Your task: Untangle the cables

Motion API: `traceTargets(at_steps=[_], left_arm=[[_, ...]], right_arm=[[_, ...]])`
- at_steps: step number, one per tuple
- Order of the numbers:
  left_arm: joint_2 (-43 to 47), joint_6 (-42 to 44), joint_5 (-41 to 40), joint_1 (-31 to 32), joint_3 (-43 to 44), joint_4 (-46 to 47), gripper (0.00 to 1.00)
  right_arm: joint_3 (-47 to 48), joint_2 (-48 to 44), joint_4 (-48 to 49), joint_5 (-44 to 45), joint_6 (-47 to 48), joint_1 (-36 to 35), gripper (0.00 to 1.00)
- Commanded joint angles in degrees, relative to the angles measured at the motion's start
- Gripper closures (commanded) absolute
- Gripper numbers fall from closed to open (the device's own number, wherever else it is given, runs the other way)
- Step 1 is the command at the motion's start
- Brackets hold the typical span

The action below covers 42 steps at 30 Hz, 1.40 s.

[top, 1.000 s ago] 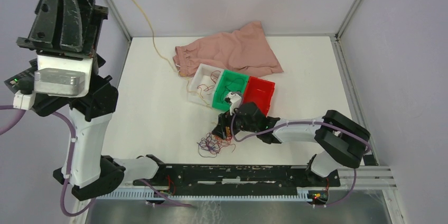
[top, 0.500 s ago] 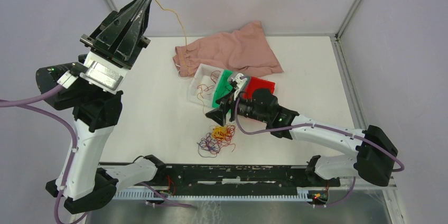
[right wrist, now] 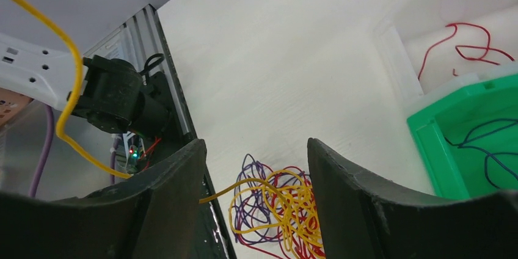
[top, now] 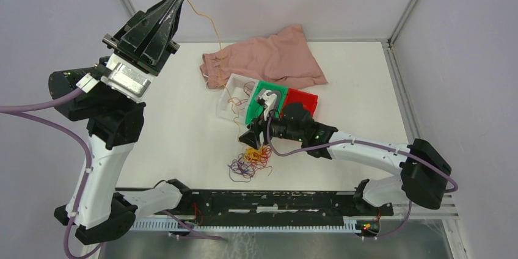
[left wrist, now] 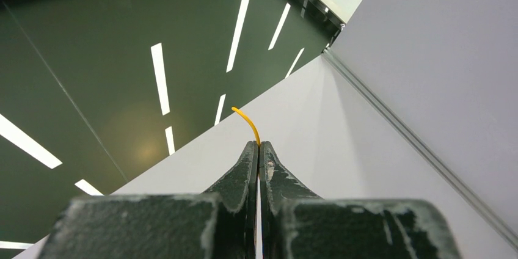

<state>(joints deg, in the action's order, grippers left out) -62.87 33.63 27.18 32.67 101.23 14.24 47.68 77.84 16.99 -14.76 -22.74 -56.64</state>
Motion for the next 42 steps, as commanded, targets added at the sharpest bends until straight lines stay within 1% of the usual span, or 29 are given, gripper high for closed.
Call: traceTargets(at_steps=[1, 5, 9, 11, 16, 18, 21, 24, 28, 30, 31, 32, 34, 39, 42], left_arm=[[0.3, -0.3, 0.4, 0.2, 1.6, 0.5, 0.97], [0.9, 0.1, 1.0, 0.2, 0.7, 0.5, 0.97], [1.0, 0.3, 1.1, 0.2, 0.7, 0.5, 0.97], [0.9, 0.3, 1.4, 0.2, 0.9, 0.6, 0.97], [0.5, 0.5, 1.5, 0.3, 1.6, 0.8, 0.97], [0.5, 0.6, 1.5, 0.2, 1.5, 0.8, 0.97], [0.8, 0.8, 1.6, 0.2, 0.8, 0.8, 0.97], [1.1, 0.9, 1.8, 0.2, 0.3, 0.1, 0.97], [1.4, 0.7, 2.0, 0.2, -0.4, 0.0, 0.97], [1.4, 0.6, 2.2, 0.3, -0.4, 0.1, 0.97], [1.3, 0.6, 2.2, 0.2, -0.3, 0.1, 0.97], [1.3, 0.5, 2.2, 0.3, -0.3, 0.1, 0.97], [1.2, 0.5, 2.3, 0.2, -0.3, 0.1, 0.97], [0.9, 0.5, 2.3, 0.2, -0.2, 0.1, 0.97], [0.8, 0.5, 2.3, 0.3, -0.1, 0.1, 0.97]], right_arm=[[1.8, -1.9, -5.1, 5.8, 1.9, 0.0, 0.31], [-1.2, -6.3, -6.9, 10.8, 2.6, 0.9, 0.22], [-1.1, -8.5, -10.3, 13.5, 2.8, 2.3, 0.18], [-0.8, -8.9, -11.6, 13.5, 2.3, 3.0, 0.18], [-0.3, -7.5, -11.4, 9.9, -0.5, 3.2, 0.19], [-0.8, -7.9, -11.0, 10.5, -1.3, 3.4, 0.19], [-1.8, -10.7, -10.9, 13.1, -3.9, 5.6, 0.19], [-2.0, -14.5, -10.9, 13.7, -6.8, 9.1, 0.19], [-1.0, -17.6, -10.7, 13.8, -7.3, 10.1, 0.18], [-0.6, -17.5, -10.4, 11.6, -7.4, 10.1, 0.18], [-1.1, -17.4, -8.8, 8.9, -7.1, 10.1, 0.19], [-2.4, -17.2, -5.4, 3.7, -6.6, 9.9, 0.21], [-5.1, -16.6, 3.0, -2.6, -5.4, 9.0, 0.21], [-4.1, -12.7, 2.6, -9.8, 1.9, 5.4, 0.21], [-2.9, -10.9, 0.9, -10.2, 7.1, 3.5, 0.21]])
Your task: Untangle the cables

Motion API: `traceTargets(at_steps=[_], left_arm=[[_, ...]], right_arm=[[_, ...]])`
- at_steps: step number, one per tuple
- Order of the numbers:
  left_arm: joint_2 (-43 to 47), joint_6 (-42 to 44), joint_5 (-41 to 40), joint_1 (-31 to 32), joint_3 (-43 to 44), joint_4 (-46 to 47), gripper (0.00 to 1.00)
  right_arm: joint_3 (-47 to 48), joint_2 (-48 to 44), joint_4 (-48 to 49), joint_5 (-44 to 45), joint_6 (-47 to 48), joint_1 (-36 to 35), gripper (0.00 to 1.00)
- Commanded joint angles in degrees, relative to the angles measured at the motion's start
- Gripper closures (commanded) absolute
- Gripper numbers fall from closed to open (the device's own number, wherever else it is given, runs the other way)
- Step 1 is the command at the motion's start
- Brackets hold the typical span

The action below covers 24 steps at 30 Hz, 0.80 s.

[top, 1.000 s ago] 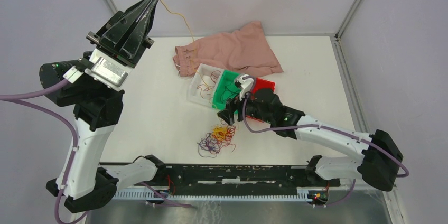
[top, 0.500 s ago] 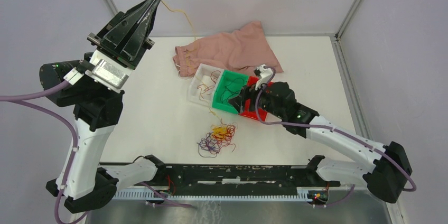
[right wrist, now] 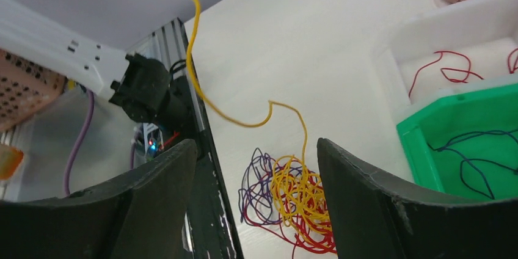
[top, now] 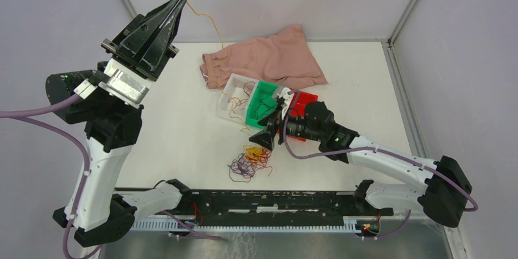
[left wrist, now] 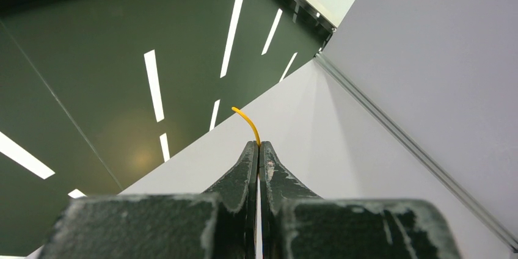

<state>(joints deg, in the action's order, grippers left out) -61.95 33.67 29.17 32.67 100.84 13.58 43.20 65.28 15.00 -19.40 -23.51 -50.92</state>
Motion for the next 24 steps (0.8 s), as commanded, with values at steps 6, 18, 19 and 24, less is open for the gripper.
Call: traceTargets(at_steps=[6, 18, 19, 24], left_arm=[[-0.1, 0.5, 0.1, 0.3, 0.4, 0.4, 0.97], [2.5, -1.4, -2.8, 0.2, -2.6, -4.7, 0.97], [3.3, -2.1, -3.6, 0.2, -4.0, -6.5, 0.97], [7.9, -11.2, -7.8, 0.2, -14.9, -18.2, 0.94]], right_arm=[[4.8, 5.8, 2.0, -2.6, 10.3, -3.6, 0.26], [8.7, 6.1, -0.3, 7.4, 11.5, -4.2, 0.99], [8.7, 5.4, -0.5, 7.9, 11.4, -4.2, 1.0], [9.3, 1.4, -0.6, 8.9, 9.6, -4.2, 1.0]])
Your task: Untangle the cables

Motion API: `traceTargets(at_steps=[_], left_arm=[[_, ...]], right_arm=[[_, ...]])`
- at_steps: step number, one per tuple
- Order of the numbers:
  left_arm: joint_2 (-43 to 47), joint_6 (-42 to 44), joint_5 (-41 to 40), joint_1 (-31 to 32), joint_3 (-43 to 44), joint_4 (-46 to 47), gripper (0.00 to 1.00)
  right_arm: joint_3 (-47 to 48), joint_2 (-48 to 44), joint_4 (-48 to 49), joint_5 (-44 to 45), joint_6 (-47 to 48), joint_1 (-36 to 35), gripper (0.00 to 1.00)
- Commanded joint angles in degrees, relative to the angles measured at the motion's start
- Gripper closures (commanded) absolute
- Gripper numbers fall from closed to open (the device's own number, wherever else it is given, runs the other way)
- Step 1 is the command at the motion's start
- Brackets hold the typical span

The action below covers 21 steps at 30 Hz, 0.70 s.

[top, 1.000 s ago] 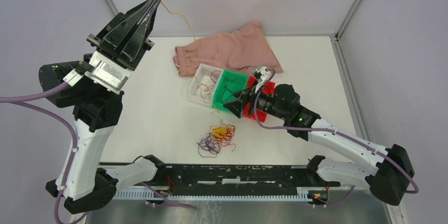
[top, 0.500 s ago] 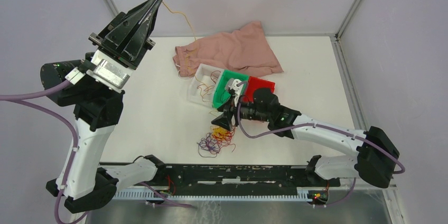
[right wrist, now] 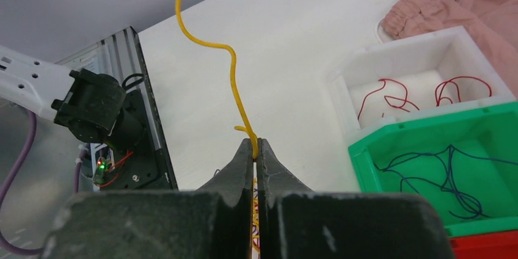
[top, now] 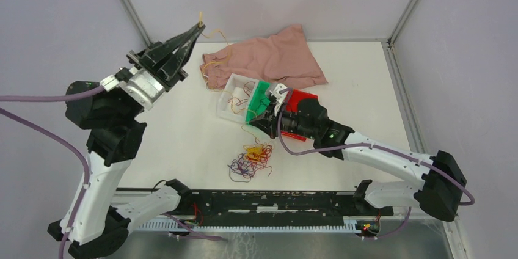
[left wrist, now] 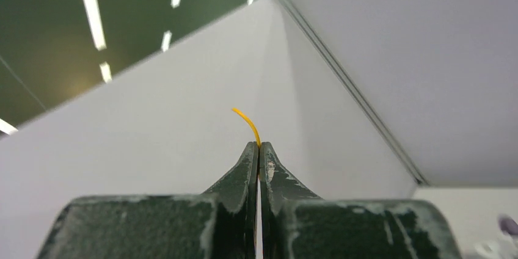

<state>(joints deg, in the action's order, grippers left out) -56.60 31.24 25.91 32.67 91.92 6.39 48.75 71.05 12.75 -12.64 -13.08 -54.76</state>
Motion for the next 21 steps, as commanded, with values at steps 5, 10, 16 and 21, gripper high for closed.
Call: traceTargets(at_steps=[5, 10, 16, 21], left_arm=[[7.4, -15.3, -3.2, 0.2, -18.1, -23.2, 0.84], [7.2, -15.0, 9.0, 0.2, -22.3, -33.6, 0.71], [6.0, -13.0, 14.6, 0.2, -27.4, -35.5, 0.67], [3.6, -8.2, 20.3, 0.2, -27.1, -41.2, 0.49]], right_arm=[[3.9, -7.0, 1.9, 3.1, -2.3, -0.3, 1.0], [3.8, -8.4, 3.1, 4.2, -3.6, -0.3, 1.0], [4.7, -8.4, 4.1, 3.5, -5.3, -0.3, 1.0], [4.5, -8.6, 4.2, 3.5, -5.9, -0.3, 1.0]])
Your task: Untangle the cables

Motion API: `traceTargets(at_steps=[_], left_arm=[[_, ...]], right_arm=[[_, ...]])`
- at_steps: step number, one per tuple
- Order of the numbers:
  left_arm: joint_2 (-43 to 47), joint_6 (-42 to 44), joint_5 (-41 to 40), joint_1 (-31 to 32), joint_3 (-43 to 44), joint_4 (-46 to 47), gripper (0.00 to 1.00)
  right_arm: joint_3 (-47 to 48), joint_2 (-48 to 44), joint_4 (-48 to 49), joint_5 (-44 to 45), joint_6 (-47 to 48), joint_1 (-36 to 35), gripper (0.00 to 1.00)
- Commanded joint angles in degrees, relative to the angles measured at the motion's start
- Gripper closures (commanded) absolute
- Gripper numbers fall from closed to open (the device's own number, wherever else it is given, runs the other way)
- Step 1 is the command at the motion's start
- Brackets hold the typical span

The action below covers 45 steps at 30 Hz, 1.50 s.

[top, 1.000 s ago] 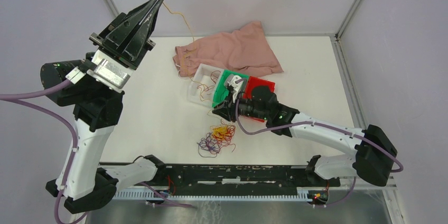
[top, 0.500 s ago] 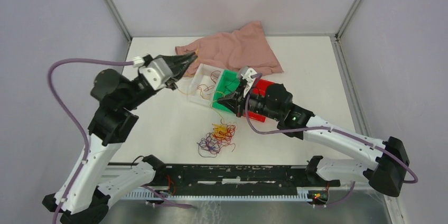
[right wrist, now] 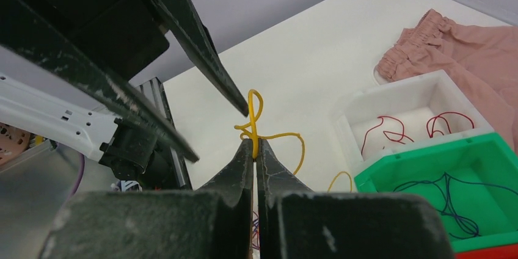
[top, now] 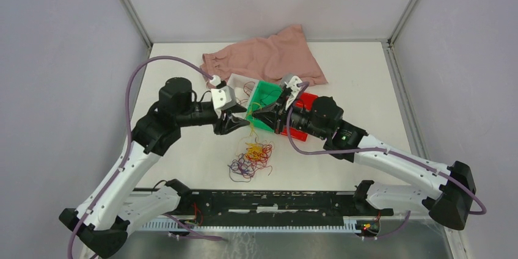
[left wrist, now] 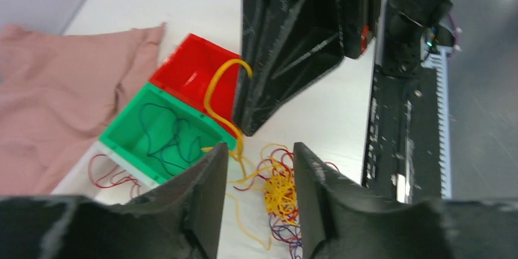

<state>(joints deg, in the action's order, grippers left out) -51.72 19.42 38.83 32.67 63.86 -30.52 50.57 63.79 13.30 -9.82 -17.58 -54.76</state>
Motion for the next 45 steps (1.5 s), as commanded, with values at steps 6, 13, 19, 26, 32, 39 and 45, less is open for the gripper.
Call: traceTargets(at_steps=[6, 13, 19, 26, 32, 39, 45], left_arm=[[-1.9, 5.0, 6.3, 0.2, -1.8, -3.0, 0.41], [-1.2, 0.0, -0.2, 0.2, -7.2, 6.2, 0.43], [-2.0, -5.8, 4.8, 0.3, -6.9, 10.0, 0.63], [-2.5, -7.0, 11.4, 0.2, -5.1, 6.2, 0.76], [-0.1, -5.4, 3.4, 0.2, -4.7, 7.8, 0.97], [0.2, -1.2, -0.8, 0.2, 3.0, 7.2, 0.97], [-0.2, -3.8, 0.6, 0.2, 7.8, 8.4, 0.97]], right_arm=[[3.5, -1.0, 4.5, -0.7, -2.2, -0.4, 1.0], [3.7, -0.5, 6.5, -2.9, -4.6, -0.3, 0.99], [3.5, 0.4, 8.3, -5.5, -6.9, -0.3, 0.99], [3.2, 0.6, 9.1, -5.7, -7.6, -0.3, 0.99], [2.4, -1.1, 8.1, -3.9, -8.5, -0.3, 0.64], [-3.7, -4.9, 8.7, -2.4, -6.9, -0.3, 0.29], [-5.7, -3.4, 6.9, -3.2, -4.1, -0.3, 0.18]])
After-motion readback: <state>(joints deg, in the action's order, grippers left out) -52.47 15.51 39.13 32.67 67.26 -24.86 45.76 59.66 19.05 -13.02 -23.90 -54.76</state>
